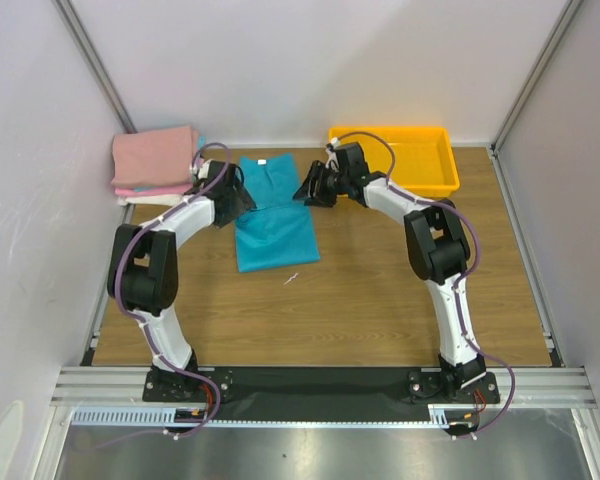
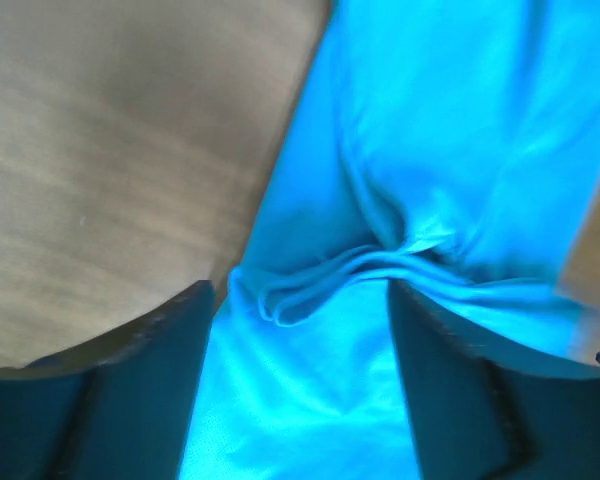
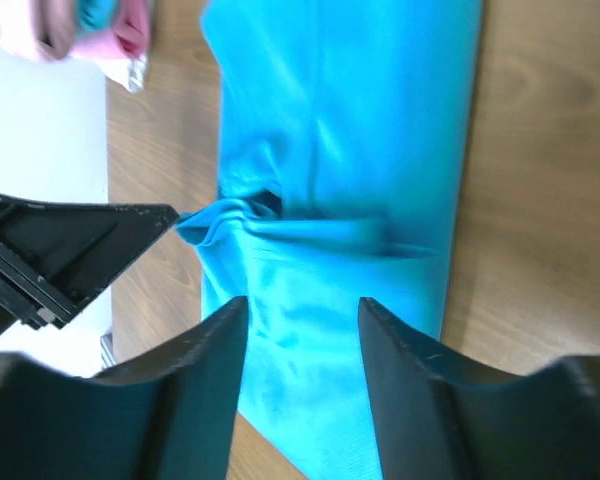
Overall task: Fold and stack the t-shirts
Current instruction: Fold the tshirt
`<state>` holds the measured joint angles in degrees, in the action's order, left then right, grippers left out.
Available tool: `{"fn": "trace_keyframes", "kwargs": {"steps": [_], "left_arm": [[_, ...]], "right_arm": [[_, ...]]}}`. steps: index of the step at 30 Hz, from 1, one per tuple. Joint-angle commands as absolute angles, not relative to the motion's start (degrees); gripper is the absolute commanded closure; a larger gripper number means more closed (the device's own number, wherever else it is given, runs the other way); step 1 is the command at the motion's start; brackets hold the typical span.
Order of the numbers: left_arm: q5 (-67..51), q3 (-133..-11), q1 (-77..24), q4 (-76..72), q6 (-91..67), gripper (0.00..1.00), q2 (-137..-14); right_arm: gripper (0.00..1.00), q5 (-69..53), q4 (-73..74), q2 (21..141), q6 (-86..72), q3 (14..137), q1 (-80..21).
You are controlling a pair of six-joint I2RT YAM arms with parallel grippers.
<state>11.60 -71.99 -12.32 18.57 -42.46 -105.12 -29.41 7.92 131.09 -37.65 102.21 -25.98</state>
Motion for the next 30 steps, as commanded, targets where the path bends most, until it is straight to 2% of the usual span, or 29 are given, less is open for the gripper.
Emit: {"fn": "trace_keyframes", "kwargs": {"steps": [1,6,14,20,30], "left_arm": [[9.23,-76.9,-11.69,15.91,-37.63,0.17,-102.49],[6.08,-78.32,-11.69,14.86,-32.96,0.1,-96.6],[-4.57,-63.48,-11.69,4.66,-36.02,0.09,-88.42],[-7.9,-56.53,-11.69,0.63,-40.33,0.09,-87.98],[-8.88,-57.04,-11.69,-5.45,-43.42,0.09,-96.58]], "right_arm": [[0.43,-29.36,10.89,129.64,-34.02,108.1,-25.31],[0.33,-28.3,12.31,125.26,-32.08,108.64,-25.31],[0.32,-29.8,4.84,117.78,-34.36,93.62,-27.77],[0.32,-28.13,1.94,114.09,-36.04,85.0,-29.18],[0.32,-24.7,-2.02,117.06,-40.16,83.23,-31.2]]}}
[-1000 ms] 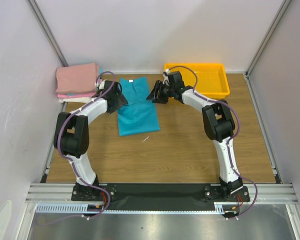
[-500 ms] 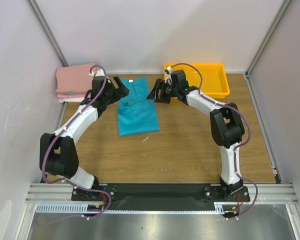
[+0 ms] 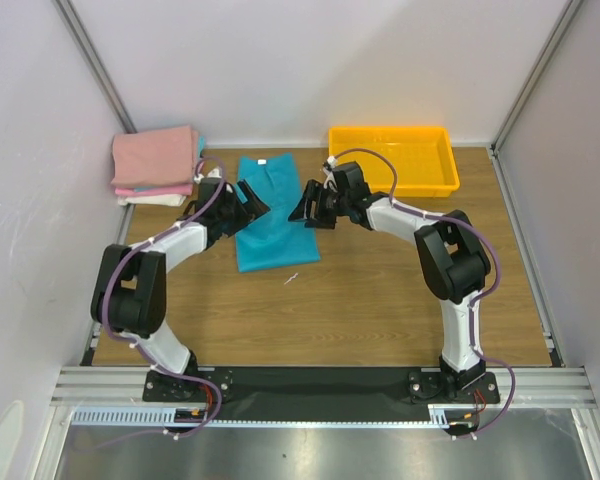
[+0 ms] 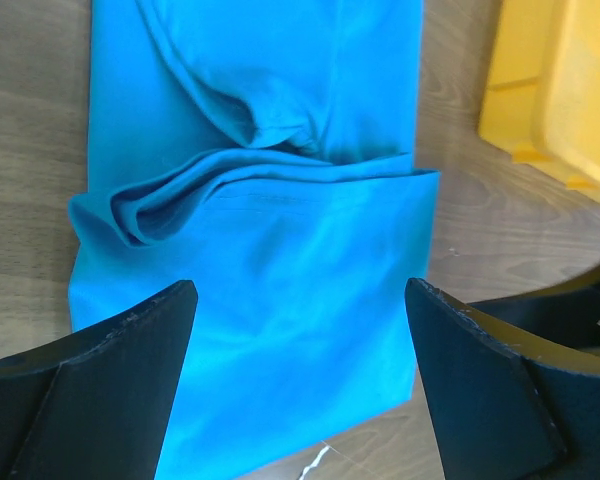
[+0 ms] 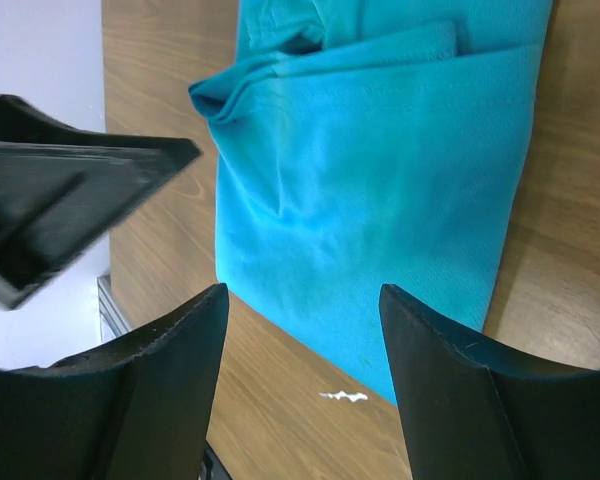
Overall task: Fold and stack the t-shirts
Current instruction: Fold the tshirt
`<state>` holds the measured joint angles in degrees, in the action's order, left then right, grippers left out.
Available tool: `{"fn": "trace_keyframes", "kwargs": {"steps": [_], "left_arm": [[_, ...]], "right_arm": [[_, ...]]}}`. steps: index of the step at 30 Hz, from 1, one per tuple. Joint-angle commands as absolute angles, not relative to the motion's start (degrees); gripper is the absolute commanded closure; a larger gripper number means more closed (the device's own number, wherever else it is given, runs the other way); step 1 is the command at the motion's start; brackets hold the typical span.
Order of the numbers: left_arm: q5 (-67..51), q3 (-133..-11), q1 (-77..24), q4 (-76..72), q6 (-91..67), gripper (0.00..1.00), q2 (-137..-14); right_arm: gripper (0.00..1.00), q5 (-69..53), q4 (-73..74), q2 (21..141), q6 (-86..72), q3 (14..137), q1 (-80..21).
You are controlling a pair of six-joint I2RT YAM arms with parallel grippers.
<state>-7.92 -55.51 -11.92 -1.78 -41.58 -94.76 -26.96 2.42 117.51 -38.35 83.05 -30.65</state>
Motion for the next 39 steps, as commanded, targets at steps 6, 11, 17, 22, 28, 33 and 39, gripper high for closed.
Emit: {"fn": "trace_keyframes", "kwargs": {"steps": [6,11,17,22,28,33,39], "left_arm": [[-8.97,-58.01,-11.6,-5.63,-43.95,0.09,-99.57],[-9.31,-60.81,-10.29,-5.98,-43.86,0.09,-102.74],[-11.33,-65.39,-8.61,-6.59,-43.24,0.09,-105.9],[-11.43,-67.41,-7.82,-8.0,-43.15,0.09,-109.68],[-10.2,-70.05,-7.3,-7.3,-40.71,0.1,-112.85],[-8.7,-71.98,-6.68,-5.98,-35.95,0.09,-110.66],[-9.67,-75.32,-6.5,-3.09,-29.19,0.09,-102.24]], "right_arm": [[0.32,-23.29,-2.2,117.95,-41.13,83.06,-31.38],[0.32,-23.03,-2.02,119.0,-41.22,83.06,-31.46],[0.32,-21.98,-1.76,119.79,-41.48,82.18,-31.9],[0.32,-21.53,-1.67,120.06,-41.49,82.09,-32.08],[0.32,-21.18,-0.62,120.15,-40.7,82.53,-31.9],[0.32,-21.44,1.48,117.96,-38.77,82.97,-31.99],[0.31,-20.92,5.09,113.74,-34.99,85.08,-31.82]]}}
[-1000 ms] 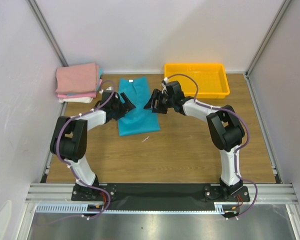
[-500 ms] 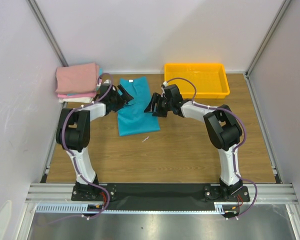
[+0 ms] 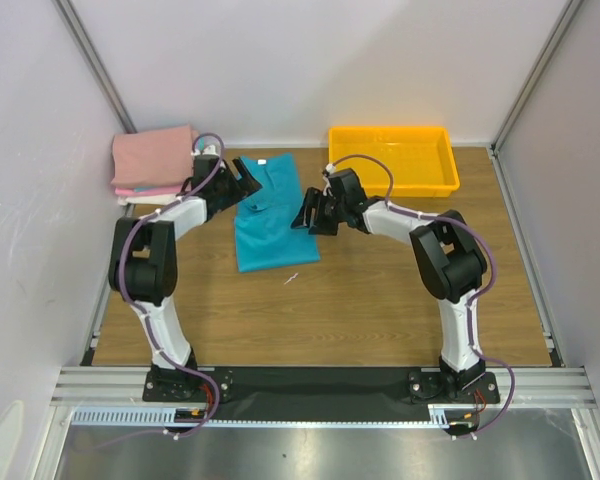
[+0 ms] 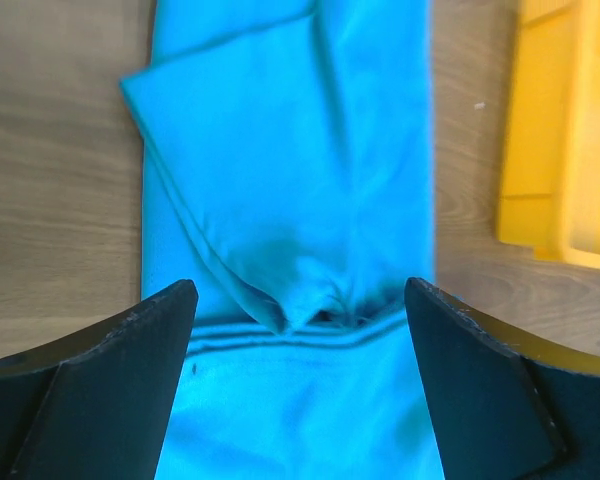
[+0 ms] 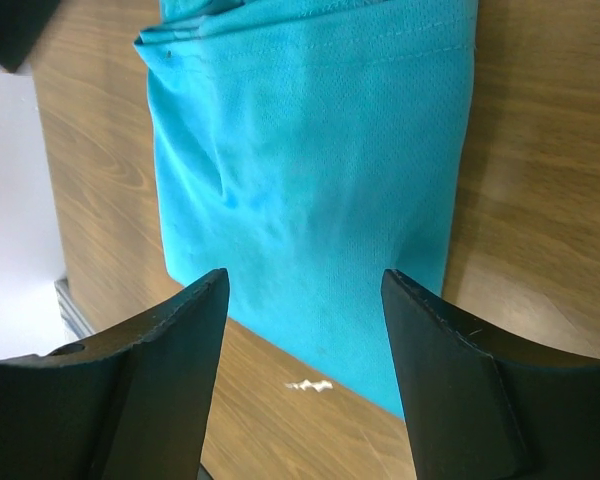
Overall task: Fold and stack the t-shirts
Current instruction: Fold the tshirt
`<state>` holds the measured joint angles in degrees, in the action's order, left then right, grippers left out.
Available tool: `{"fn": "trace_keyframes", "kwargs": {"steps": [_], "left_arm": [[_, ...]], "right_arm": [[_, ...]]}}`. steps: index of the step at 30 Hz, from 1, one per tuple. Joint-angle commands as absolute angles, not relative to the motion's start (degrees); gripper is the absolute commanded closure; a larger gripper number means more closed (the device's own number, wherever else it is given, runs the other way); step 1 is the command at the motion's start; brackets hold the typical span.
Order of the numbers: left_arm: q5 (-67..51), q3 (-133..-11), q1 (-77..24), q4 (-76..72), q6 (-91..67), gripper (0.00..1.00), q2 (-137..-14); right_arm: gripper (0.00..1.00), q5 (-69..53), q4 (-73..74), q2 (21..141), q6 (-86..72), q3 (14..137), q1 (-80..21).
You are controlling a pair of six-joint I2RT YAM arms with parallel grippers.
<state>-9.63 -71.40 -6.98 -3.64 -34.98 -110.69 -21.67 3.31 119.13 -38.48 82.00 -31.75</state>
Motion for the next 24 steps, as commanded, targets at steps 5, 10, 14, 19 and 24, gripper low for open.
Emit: {"fn": "trace_keyframes", "kwargs": {"steps": [5,10,14,19,24], "left_arm": [[-6.77,-72.35,-6.59,3.86,-28.83,0.07,-93.27],[-6.51,-59.45,-7.56,4.83,-32.87,0.07,-84.04],[-5.36,-50.82,-9.83,6.33,-36.64,0.08,-77.54],[-1.68,-42.12,-13.62,6.59,-40.43,0.08,-73.04],[1.39,-37.36,-14.5,7.12,-42.71,0.08,-70.58]], "right_arm": [[0.31,-18.37,8.26,108.56,-32.35,81.76,-31.38],[0.3,-17.31,8.71,105.12,-32.43,74.98,-30.67],[0.31,-17.49,7.39,102.31,-32.87,68.48,-30.59],[0.31,-17.93,5.28,101.34,-32.87,62.59,-30.85],[0.31,-18.72,3.52,102.3,-32.78,61.0,-31.11]]}}
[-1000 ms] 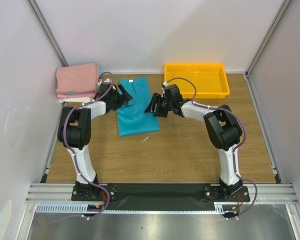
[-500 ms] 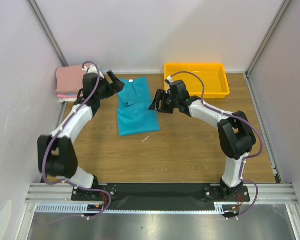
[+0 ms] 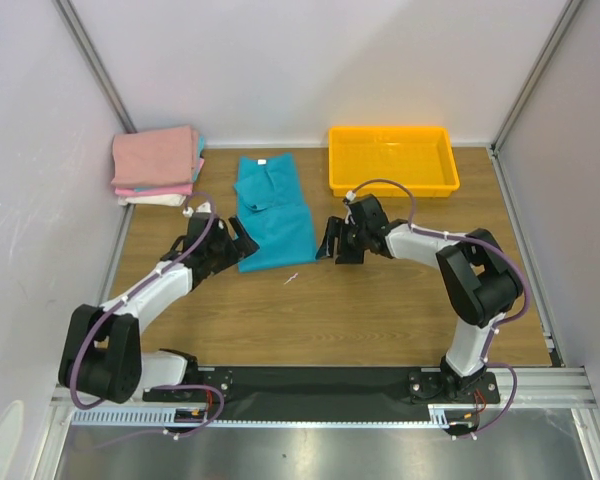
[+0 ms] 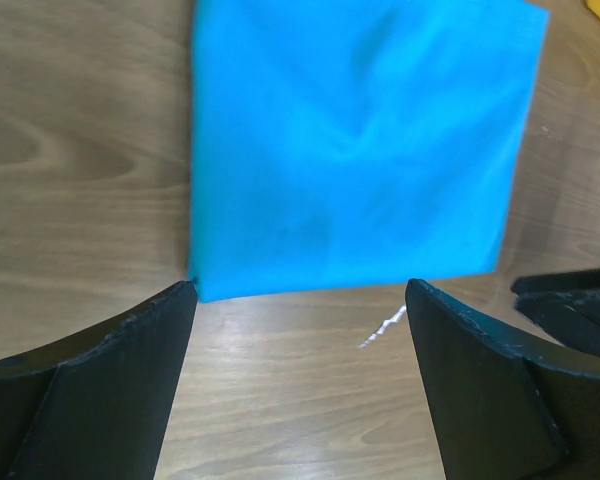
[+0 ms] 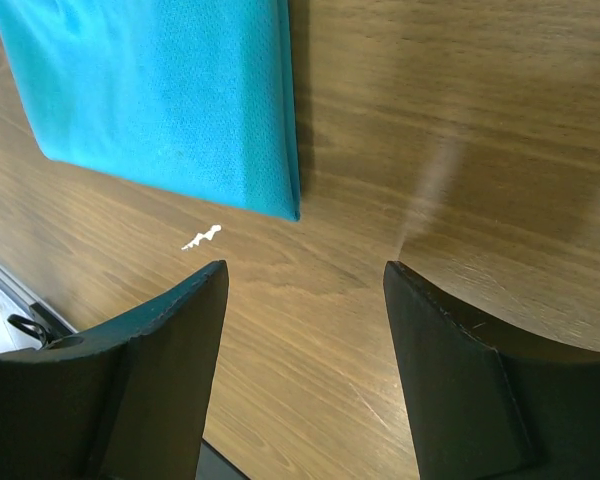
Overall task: Fold and stack the t-shirts
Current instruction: Fold the tshirt
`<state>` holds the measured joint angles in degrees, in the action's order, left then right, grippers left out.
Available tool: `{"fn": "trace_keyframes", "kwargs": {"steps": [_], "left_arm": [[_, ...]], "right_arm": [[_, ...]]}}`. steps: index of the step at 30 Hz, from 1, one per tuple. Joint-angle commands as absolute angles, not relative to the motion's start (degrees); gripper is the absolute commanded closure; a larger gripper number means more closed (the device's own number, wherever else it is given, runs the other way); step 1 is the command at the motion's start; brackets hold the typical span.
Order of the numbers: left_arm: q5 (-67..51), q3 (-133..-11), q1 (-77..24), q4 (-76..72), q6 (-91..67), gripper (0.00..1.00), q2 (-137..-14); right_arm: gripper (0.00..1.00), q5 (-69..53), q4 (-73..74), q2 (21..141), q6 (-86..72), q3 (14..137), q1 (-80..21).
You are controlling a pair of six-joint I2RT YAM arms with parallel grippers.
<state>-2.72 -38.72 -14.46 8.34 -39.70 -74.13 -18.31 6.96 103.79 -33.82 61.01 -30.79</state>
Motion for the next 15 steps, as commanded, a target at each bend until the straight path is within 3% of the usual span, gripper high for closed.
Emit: {"fn": "trace_keyframes", "kwargs": {"steps": [1,15], "left_arm": [[1.67,-36.83,-14.59,7.03,-42.89,0.08,-70.58],[-1.84,-31.2,-14.59,0.79,-47.37,0.12,-75.58]], "right_arm": [[0.31,-18.81,3.34,102.48,-32.96,61.0,-31.11],[0.4,-20.21,-2.2,107.84,-36.03,61.78,-32.34]]}}
